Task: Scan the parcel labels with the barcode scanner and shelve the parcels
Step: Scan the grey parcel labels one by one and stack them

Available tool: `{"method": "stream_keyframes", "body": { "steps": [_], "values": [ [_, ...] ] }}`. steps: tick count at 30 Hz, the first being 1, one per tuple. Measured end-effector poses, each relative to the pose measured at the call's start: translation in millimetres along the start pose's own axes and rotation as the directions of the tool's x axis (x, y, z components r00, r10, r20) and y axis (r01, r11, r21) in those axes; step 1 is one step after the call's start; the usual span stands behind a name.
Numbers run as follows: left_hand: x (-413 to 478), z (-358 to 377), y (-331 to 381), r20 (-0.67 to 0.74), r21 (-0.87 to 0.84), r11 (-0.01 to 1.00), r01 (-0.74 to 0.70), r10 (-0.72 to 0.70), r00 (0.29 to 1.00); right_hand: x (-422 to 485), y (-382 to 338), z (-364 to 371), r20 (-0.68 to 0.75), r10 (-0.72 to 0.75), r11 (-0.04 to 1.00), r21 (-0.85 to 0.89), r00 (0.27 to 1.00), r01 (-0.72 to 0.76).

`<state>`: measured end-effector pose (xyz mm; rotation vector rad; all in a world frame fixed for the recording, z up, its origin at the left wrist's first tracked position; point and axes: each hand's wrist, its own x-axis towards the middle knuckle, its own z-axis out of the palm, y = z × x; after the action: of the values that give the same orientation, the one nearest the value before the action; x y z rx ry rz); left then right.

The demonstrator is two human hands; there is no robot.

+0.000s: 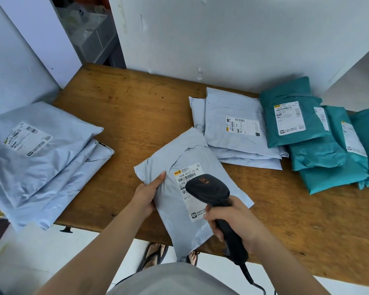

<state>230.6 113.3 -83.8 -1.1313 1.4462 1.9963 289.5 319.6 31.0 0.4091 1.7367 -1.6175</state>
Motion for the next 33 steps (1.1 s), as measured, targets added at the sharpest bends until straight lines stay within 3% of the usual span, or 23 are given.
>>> {"method": "stream_keyframes", "body": {
  "steps": [13, 18, 23, 27, 29, 31, 33],
  "values": [
    [0.6, 0.2, -1.0, 0.049, -0.069, 0.995, -0.071, 0.074, 0.996, -14.8, -1.5, 1.6, 0.069, -0.051, 0.999, -0.010, 0.996, 0.052],
    [-2.2, -7.3, 14.3, 0.028, 0.003, 0.983, -0.183, 0.182, 0.983, -10.9, 3.5, 0.1, -0.026, -0.111, 0.993, 0.045, 0.993, 0.113],
    [6.4, -71.3, 63.6, -0.010, 0.171, 0.927, -0.335, 0.341, 0.940, -4.8, 1.6, -4.7, -0.038, -0.123, 0.990, 0.061, 0.992, 0.125],
    [21.5, -112.6, 93.3, -0.161, 0.561, 0.763, -0.323, 0.483, 0.861, 2.2, 2.4, -0.5, -0.029, -0.102, 0.993, 0.059, 0.994, 0.103],
    [22.8, -109.8, 95.7, -0.163, 0.672, 0.677, -0.300, 0.531, 0.832, 5.7, 3.0, 4.3, -0.019, -0.088, 0.995, 0.053, 0.996, 0.089],
    [17.4, -93.6, 90.0, -0.144, 0.792, 0.542, -0.281, 0.613, 0.777, 8.4, 3.4, 8.5, -0.014, -0.070, 0.997, 0.045, 0.997, 0.070],
    [3.0, -67.7, 81.1, -0.112, 0.904, 0.356, -0.235, 0.730, 0.674, 8.9, 1.8, 9.5, -0.022, -0.061, 0.998, 0.032, 0.998, 0.061]
  ]
}}
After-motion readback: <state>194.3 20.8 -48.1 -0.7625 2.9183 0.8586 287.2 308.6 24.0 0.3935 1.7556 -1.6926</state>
